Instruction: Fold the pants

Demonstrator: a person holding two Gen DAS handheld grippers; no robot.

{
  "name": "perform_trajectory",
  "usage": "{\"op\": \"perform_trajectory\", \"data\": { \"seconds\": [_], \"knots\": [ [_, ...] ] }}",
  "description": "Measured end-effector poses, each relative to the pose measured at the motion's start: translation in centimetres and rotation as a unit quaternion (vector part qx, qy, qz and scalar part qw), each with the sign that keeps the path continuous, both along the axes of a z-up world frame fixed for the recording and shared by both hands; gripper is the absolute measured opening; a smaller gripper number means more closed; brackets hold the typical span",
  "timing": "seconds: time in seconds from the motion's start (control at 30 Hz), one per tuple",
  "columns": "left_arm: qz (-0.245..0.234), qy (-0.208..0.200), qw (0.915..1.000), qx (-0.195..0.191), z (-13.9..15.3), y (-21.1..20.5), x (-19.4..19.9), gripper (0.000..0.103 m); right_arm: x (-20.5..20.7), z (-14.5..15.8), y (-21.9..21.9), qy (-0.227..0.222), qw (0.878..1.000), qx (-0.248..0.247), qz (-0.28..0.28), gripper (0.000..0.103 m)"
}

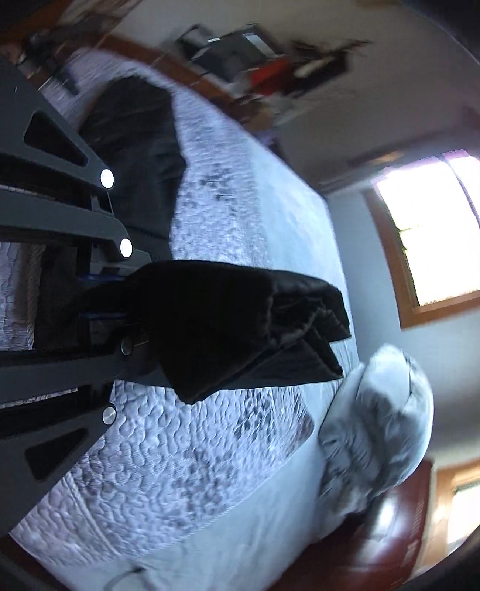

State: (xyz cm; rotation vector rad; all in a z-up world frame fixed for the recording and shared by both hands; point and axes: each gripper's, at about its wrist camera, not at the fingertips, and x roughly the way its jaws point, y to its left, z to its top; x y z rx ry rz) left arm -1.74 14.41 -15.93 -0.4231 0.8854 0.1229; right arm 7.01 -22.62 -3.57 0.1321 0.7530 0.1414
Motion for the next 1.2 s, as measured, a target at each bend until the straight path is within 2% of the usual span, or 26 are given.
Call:
{"op": "perform_trajectory", "data": {
  "seconds": [0.07,0.2,0.47,0.6,0.7,0.9,0.93,1.0,1.03,1.1,1.13,1.2],
  "knots": [
    [0.006,-0.002,1.0,-0.004,0.0,0.2,-0.2,0.098,0.3,-0.8,3.0,0.008,0.999,-0.033,0.031,0.011],
    [0.016,-0.009,0.9998,-0.013,0.1,1.0,-0.7,0.098,0.7,-2.2,7.4,0.025,0.995,-0.06,0.076,0.011],
    [0.032,-0.013,0.9991,-0.026,-0.2,2.3,-1.1,0.098,1.7,-6.4,16.4,0.063,0.979,-0.119,0.155,0.011],
    [0.042,-0.01,0.9985,-0.034,-0.6,3.0,-1.3,0.098,1.3,-8.2,19.5,0.072,0.971,-0.131,0.185,0.011],
    [0.048,-0.007,0.998,-0.041,-1.0,3.5,-1.4,0.098,1.1,-9.8,21.9,0.073,0.963,-0.164,0.202,0.011],
    [0.054,-0.001,0.9974,-0.048,-1.6,3.9,-1.5,0.098,0.6,-12.7,23.2,0.091,0.953,-0.192,0.218,0.014],
    [0.055,0.0,0.9973,-0.049,-1.7,3.9,-1.5,0.098,0.4,-13.3,23.3,0.097,0.95,-0.195,0.224,0.022],
    [0.055,0.003,0.9972,-0.051,-1.8,3.9,-1.5,0.098,-0.2,-13.9,23.3,0.112,0.945,-0.188,0.244,0.046],
    [0.054,0.004,0.9972,-0.052,-1.9,3.8,-1.5,0.098,-0.4,-13.9,23.2,0.113,0.945,-0.182,0.249,0.054],
    [0.052,0.006,0.9973,-0.052,-2.0,3.7,-1.4,0.098,-1.1,-13.4,22.3,0.118,0.947,-0.142,0.262,0.059],
    [0.051,0.006,0.9974,-0.051,-2.0,3.7,-1.4,0.098,-1.1,-13.2,21.9,0.129,0.948,-0.113,0.268,0.068],
    [0.05,0.006,0.9974,-0.051,-2.0,3.6,-1.4,0.098,-1.2,-12.0,20.1,0.148,0.95,-0.025,0.272,0.068]
  ]
}}
